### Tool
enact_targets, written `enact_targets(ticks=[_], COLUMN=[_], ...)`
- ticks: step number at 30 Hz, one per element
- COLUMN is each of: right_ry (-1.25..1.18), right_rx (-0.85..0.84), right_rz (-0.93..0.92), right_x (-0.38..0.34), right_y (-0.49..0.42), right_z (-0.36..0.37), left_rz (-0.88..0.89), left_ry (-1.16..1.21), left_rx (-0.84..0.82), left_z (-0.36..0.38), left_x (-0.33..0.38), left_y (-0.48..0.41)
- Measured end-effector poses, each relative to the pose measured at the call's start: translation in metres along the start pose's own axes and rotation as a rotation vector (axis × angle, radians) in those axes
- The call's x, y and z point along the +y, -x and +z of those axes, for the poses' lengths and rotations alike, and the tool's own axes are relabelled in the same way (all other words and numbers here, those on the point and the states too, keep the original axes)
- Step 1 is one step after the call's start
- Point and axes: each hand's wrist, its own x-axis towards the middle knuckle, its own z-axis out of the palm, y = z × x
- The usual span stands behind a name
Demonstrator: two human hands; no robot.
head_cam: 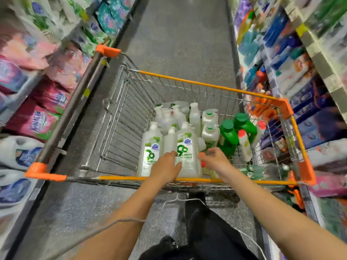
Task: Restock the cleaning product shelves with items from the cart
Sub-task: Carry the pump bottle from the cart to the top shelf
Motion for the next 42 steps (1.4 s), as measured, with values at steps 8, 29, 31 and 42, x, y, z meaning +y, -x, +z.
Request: enact_targets(ticks=[8, 29, 31, 42], right_ry=[0.079, -0.225, -0.256, -0.433], right_rx=[-0.127, -0.037, -0.035, -0.181], right_rz=[0.175, 0.27, 0.257, 0.013], right_x=[0.011, 0.017, 0.015, -0.04], right_y=[-0.083, -0.09, -0.085, -0.062], right_z=[0.034, 0.055, 0.051, 0.031], left_rz=[-0.224, -0.492, -0.488, -0.313], left_ry=[0.182, 0.624, 0.665, 1.219], left_rx=[-0.135, -0.174, -0.176, -0.039], left_z=[0.005, 0.019, 0.016, -0.025], left_x=[-0.004, -0.004, -0.006, 0.008], left_y=[-0.055, -0.061, -0.06, -0.052])
